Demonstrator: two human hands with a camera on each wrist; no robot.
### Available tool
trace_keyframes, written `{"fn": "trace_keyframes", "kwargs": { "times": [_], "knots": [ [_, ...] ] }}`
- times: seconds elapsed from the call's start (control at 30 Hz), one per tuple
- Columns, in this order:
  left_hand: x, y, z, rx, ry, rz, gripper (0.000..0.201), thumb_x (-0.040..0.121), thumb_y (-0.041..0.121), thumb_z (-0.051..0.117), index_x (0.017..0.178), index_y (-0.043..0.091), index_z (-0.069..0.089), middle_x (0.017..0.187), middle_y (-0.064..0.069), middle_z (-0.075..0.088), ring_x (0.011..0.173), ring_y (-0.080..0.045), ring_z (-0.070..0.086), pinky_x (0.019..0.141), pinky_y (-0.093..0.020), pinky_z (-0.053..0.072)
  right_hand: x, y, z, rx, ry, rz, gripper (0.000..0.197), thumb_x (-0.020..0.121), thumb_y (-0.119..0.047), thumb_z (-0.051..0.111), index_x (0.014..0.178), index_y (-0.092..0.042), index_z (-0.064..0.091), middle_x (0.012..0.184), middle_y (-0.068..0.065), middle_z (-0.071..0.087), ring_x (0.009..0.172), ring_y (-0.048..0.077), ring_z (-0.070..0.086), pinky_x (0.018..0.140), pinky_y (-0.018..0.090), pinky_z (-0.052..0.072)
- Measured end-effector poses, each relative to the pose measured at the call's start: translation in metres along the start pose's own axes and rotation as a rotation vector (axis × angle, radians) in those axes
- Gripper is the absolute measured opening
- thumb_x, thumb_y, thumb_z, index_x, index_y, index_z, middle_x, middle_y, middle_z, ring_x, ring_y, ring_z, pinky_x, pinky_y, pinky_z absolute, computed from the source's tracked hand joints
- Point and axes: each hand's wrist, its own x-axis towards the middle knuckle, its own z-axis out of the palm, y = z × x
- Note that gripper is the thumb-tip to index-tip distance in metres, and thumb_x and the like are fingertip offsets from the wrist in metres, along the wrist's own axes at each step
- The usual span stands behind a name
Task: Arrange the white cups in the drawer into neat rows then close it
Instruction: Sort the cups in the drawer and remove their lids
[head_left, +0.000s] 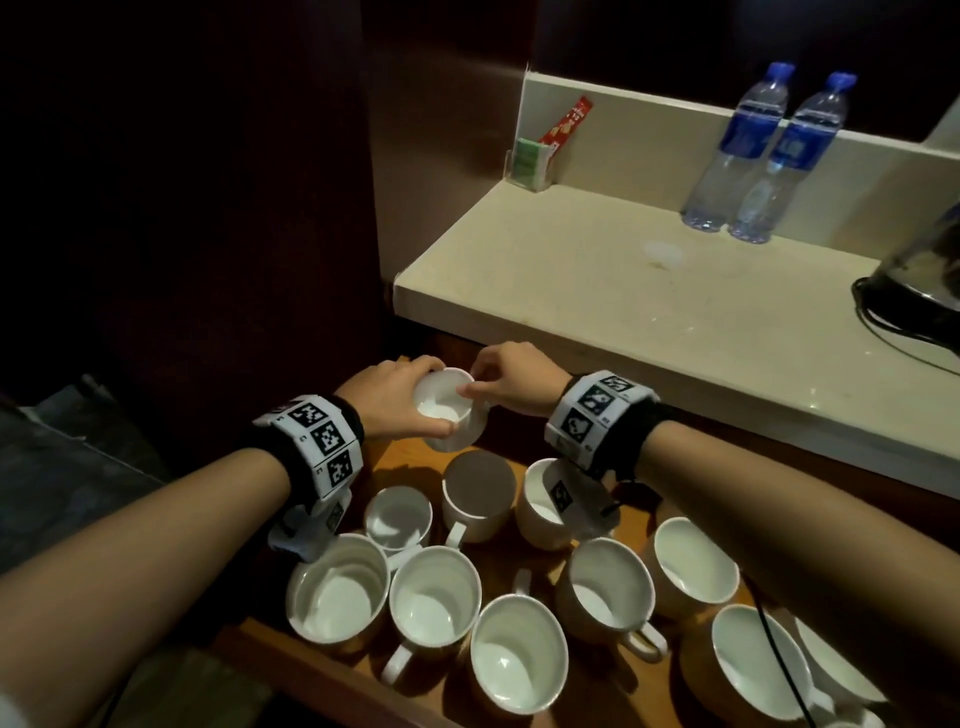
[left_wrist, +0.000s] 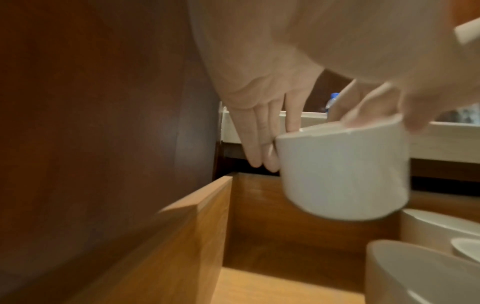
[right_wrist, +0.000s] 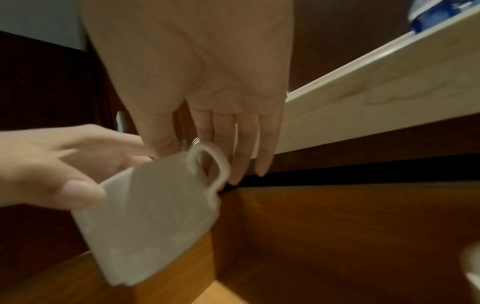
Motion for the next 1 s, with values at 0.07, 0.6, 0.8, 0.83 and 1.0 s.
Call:
{"fn": "trace_keyframes", "kwargs": {
  "times": [0.07, 0.6, 0.8, 0.83, 1.0],
  "knots": [
    [0.003, -0.001, 0.003, 0.032, -0.015, -0.006, 0.074, 0.072, 0.053, 0.068, 0.135, 0.028, 0.038, 0.127, -0.004, 0.055, 0.114, -0.022, 0.053, 0.089, -0.034, 0.046, 0.005, -0.006, 0.003, -0.061, 0.029, 0.035, 0.029, 0.086, -0.034, 0.063, 0.101, -0.009, 0.067, 0.099, 0.008, 0.069, 0.093, 0.024, 0.063, 0.068, 0.028, 0.042],
    [-0.007, -0.041, 0.006, -0.350, -0.031, -0.208, 0.039, 0.089, 0.044, 0.054, 0.116, 0.018, 0.063, 0.120, -0.002, 0.063, 0.114, -0.018, 0.056, 0.097, -0.034, 0.045, 0.057, 0.002, 0.056, 0.014, -0.120, 0.267, 0.020, 0.082, -0.014, 0.065, 0.099, -0.009, 0.072, 0.101, 0.009, 0.071, 0.095, 0.025, 0.067, 0.079, 0.031, 0.054],
    [-0.010, -0.048, 0.005, -0.366, -0.017, -0.247, 0.034, 0.091, 0.040, 0.053, 0.116, 0.019, 0.061, 0.121, -0.003, 0.061, 0.110, -0.018, 0.057, 0.098, -0.037, 0.046, 0.066, 0.007, 0.074, -0.003, -0.240, 0.320, 0.021, 0.074, -0.012, 0.073, 0.095, -0.008, 0.072, 0.093, 0.012, 0.073, 0.088, 0.026, 0.070, 0.084, 0.039, 0.057],
    [-0.009, -0.048, 0.005, -0.365, -0.013, -0.248, 0.034, 0.091, 0.040, 0.053, 0.116, 0.019, 0.061, 0.120, -0.003, 0.061, 0.110, -0.017, 0.057, 0.097, -0.037, 0.047, 0.066, 0.008, 0.074, -0.004, -0.257, 0.321, 0.021, 0.071, -0.012, 0.074, 0.092, -0.007, 0.072, 0.089, 0.012, 0.074, 0.084, 0.027, 0.071, 0.082, 0.041, 0.058],
    [-0.007, -0.045, 0.006, -0.329, -0.009, -0.257, 0.036, 0.090, 0.041, 0.054, 0.117, 0.019, 0.060, 0.121, -0.002, 0.060, 0.114, -0.017, 0.054, 0.089, -0.029, 0.045, 0.071, 0.019, 0.077, -0.038, -0.316, 0.313, 0.019, 0.064, -0.016, 0.076, 0.082, -0.012, 0.073, 0.081, 0.008, 0.074, 0.080, 0.024, 0.071, 0.079, 0.041, 0.059]
  ]
}}
